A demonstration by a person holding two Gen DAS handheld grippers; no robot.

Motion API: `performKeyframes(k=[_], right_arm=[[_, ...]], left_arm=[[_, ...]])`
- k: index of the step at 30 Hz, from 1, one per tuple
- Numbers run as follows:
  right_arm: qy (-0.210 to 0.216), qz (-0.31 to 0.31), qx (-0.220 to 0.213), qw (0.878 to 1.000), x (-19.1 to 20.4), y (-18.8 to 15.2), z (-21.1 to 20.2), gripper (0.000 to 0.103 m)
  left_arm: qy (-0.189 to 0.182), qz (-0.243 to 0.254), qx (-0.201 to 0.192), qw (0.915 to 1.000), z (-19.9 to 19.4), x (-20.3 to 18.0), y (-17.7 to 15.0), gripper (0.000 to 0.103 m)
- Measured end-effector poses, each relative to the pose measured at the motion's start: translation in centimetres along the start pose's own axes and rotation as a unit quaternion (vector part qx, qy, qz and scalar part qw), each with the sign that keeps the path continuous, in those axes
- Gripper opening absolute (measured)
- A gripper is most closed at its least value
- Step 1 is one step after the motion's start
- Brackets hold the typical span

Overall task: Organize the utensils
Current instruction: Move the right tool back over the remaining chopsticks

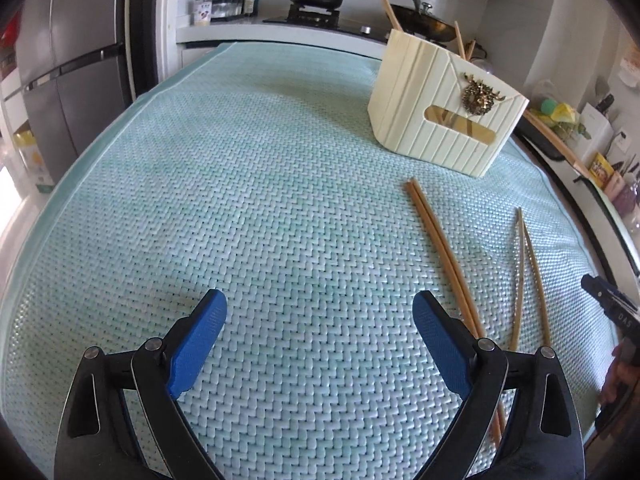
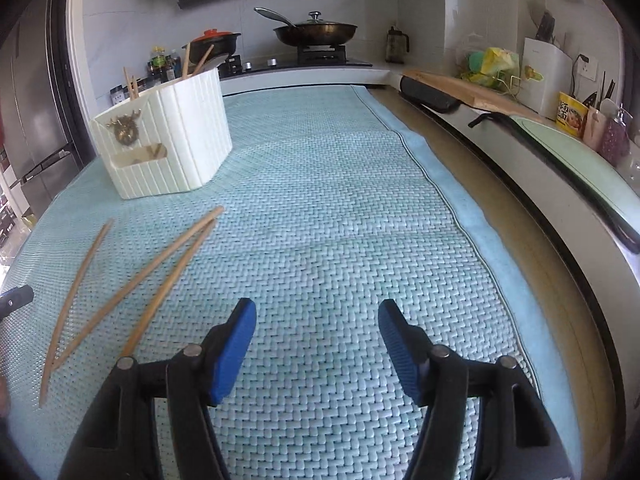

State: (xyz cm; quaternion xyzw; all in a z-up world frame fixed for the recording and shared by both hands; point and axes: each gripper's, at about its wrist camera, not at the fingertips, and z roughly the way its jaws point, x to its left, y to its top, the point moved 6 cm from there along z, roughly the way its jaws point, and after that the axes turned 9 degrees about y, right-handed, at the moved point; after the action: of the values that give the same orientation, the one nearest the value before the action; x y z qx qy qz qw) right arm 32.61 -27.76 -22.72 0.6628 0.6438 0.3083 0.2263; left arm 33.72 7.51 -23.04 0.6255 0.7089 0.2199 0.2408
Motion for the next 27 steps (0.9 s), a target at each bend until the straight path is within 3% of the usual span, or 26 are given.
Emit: performKeyframes(k=[18,27], right_arm=[[-0.021,-0.01,0.042,0.999,0.4,-1.0,1.6,0.067],[-0.018,-0.01,0.047,0.999,0.5,-1.0,1.5,0.071]], left_arm=[[0.068,0.06,0.017,0.9957,1.5,-1.3,-0.7,0.102],[0.069,0.063,0.019,0.9954,1.4,-1.5,-1.1,0.103]])
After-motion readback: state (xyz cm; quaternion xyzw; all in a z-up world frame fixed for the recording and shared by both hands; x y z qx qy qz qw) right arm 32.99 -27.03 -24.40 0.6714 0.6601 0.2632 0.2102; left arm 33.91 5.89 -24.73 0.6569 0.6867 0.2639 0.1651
